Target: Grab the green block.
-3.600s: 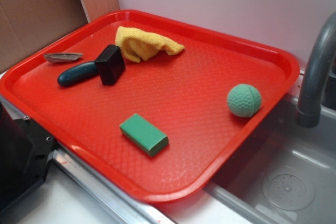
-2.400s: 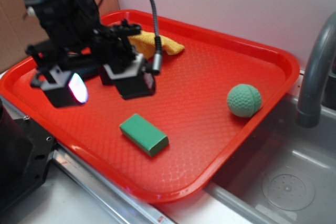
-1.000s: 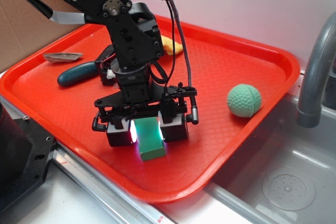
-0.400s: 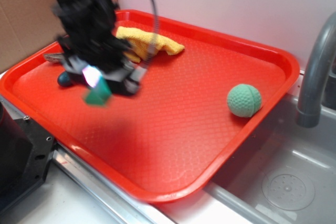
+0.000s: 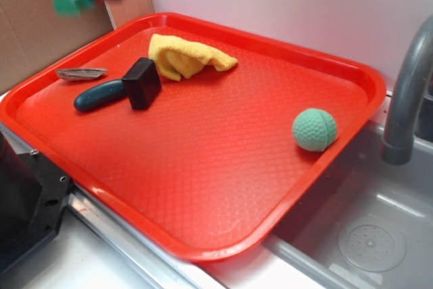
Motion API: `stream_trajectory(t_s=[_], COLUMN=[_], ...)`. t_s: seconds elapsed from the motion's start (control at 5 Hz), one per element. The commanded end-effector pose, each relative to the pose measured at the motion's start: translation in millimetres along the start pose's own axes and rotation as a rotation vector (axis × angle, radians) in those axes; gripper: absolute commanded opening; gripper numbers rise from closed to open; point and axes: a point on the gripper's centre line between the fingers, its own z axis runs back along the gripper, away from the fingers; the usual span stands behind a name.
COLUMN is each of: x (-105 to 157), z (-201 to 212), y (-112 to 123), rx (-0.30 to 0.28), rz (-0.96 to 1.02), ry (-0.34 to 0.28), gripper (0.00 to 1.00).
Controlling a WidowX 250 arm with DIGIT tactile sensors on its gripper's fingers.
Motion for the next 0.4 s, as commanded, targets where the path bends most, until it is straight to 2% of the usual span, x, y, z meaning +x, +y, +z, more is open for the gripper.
stream_trajectory(t_s=[0.0, 0.2], x=[8.0, 8.8], z=[28.5, 19.5], y=[-23.4, -24.6], rx=[0.056, 0.074], rz=[-0.094, -0.078], ry=[-0.076, -0.063], gripper=[0.00, 0.00])
